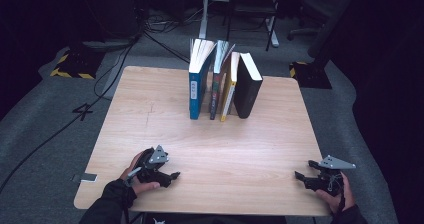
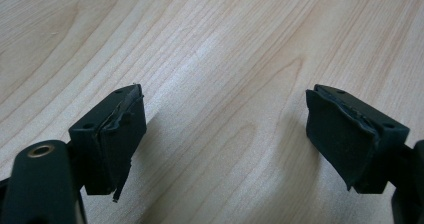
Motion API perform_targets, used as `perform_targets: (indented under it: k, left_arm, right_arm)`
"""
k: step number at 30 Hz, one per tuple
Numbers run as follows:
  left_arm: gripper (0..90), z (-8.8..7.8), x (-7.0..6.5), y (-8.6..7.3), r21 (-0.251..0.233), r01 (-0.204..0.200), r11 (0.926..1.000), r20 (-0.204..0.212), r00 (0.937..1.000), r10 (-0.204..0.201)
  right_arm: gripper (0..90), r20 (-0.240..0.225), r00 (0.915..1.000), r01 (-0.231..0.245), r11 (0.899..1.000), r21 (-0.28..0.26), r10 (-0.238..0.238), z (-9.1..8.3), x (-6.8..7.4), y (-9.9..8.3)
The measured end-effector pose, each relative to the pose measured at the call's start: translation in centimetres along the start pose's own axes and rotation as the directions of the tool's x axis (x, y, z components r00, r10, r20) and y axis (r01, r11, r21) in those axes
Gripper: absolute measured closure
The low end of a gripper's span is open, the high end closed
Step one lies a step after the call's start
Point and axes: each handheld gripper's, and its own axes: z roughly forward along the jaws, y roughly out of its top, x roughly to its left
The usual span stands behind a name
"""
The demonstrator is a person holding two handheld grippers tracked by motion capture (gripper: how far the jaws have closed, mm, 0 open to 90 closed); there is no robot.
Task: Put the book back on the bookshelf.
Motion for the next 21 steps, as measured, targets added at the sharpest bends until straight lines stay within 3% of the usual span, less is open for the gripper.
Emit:
perform_targets:
  k: [21]
  left_arm:
    - [16.6,0.09,0.22,0.09,-0.001,-0.003,1.0000,0.005,1.0000,0.003]
  right_arm:
    - [21.1,0.000,1.0000,0.002,1.000,-0.001,-0.002,0.01,-0.03,0.00]
